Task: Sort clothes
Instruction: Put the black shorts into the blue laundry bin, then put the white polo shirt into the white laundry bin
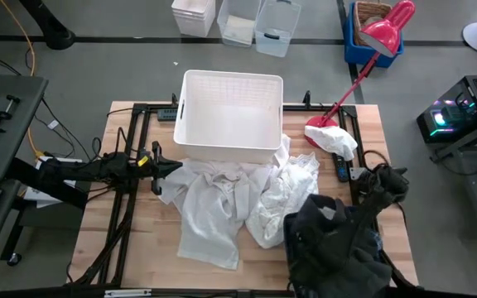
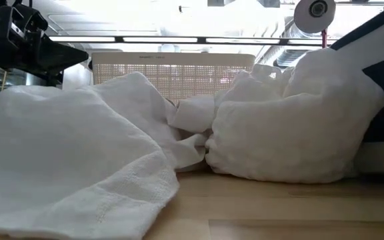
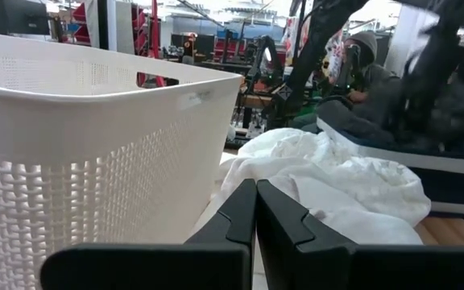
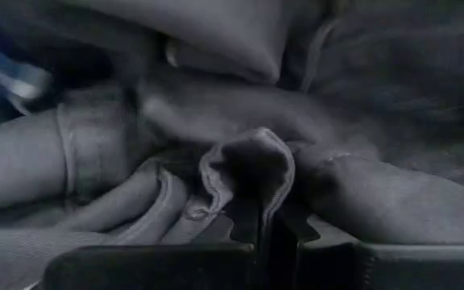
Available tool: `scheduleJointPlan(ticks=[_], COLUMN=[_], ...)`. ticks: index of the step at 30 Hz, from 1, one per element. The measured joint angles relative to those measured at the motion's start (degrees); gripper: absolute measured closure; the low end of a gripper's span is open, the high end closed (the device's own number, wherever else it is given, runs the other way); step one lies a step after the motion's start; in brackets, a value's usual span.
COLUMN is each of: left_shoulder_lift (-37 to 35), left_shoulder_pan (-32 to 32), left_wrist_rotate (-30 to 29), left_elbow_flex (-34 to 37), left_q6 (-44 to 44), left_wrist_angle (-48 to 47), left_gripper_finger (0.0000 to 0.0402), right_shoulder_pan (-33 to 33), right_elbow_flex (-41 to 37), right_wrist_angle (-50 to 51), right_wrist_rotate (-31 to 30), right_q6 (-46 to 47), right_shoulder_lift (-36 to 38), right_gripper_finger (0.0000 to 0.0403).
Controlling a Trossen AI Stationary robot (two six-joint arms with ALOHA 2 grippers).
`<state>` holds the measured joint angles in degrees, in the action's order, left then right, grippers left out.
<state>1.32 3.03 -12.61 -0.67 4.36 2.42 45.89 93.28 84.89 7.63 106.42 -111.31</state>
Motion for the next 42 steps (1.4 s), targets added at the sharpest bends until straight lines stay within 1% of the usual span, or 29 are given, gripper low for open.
scheduleJointPlan(ticks=[4,8,10,12,14,17,19,24,26,28,30,34,36,39,40,42], left_shoulder_lift=[0.0,0.0,0.0,0.02,0.02,0.0,0.0,0.0,0.0,0.0,0.0,0.0,0.01,0.02,0.02,0.01], left_shoulder_pan=[0.02,0.02,0.02,0.0,0.02,0.02,0.02,0.02,0.0,0.02,0.02,0.02,0.02,0.02,0.02,0.02], left_wrist_rotate=[0.01,0.01,0.0,0.01,-0.02,0.0,0.01,0.0,0.0,0.0,-0.02,-0.02,0.01,-0.02,0.01,-0.02], left_elbow_flex=[0.01,-0.01,0.01,0.01,0.01,-0.02,-0.01,0.0,-0.02,0.0,-0.01,-0.01,-0.02,-0.02,0.0,-0.02], left_q6=[-0.02,-0.01,0.0,-0.01,0.0,0.0,-0.02,0.0,0.0,-0.02,0.0,-0.01,-0.01,-0.02,-0.02,0.0], left_wrist_angle=[0.0,0.01,0.0,0.02,-0.02,0.04,0.0,0.0,0.0,0.0,0.0,0.01,0.05,0.03,0.02,0.01], left_gripper_finger=[0.0401,0.0401,0.0401,0.0401,0.0401,0.0401,0.0401,0.0401,0.0401,0.0401,0.0401,0.0401,0.0401,0.0401,0.0401,0.0401], right_shoulder_pan=[2.91,3.16,2.33,1.17,-0.04,-0.32,0.08,1.7,2.08,2.05,1.47,-1.55,-4.33,-10.06,-12.55,-18.13], right_elbow_flex=[-10.11,-19.3,-21.01,-20.59,-18.42,-13.53,-9.45,3.06,7.92,11.31,14.8,19.06,20.34,21.31,21.28,20.74], right_wrist_angle=[-15.9,-33.19,-35.23,-33.17,-28.56,-20.6,-14.24,1.66,5.59,5.19,5.26,5.21,5.25,3.01,1.13,-4.94], right_wrist_rotate=[5.69,7.07,6.5,5.94,6.15,2.58,-0.04,-1.16,-1.62,-2.03,-4.08,-8.46,-10.33,-15.52,-17.07,-18.08], right_q6=[1.47,7.53,9.24,7.42,1.75,-6.68,-10.98,-18.79,-20.65,-24.59,-25.41,-26.98,-27.09,-29.26,-30.52,-35.58], right_shoulder_lift=[0.3,0.89,1.03,1.15,1.25,2.31,3.02,3.45,3.51,4.36,4.66,4.81,4.81,4.87,4.87,4.67], right_gripper_finger=[0.0403,0.0403,0.0403,0.0401,0.0393,0.0366,0.034,0.0267,0.0237,0.0211,0.019,0.0163,0.0157,0.0155,0.0154,0.0154])
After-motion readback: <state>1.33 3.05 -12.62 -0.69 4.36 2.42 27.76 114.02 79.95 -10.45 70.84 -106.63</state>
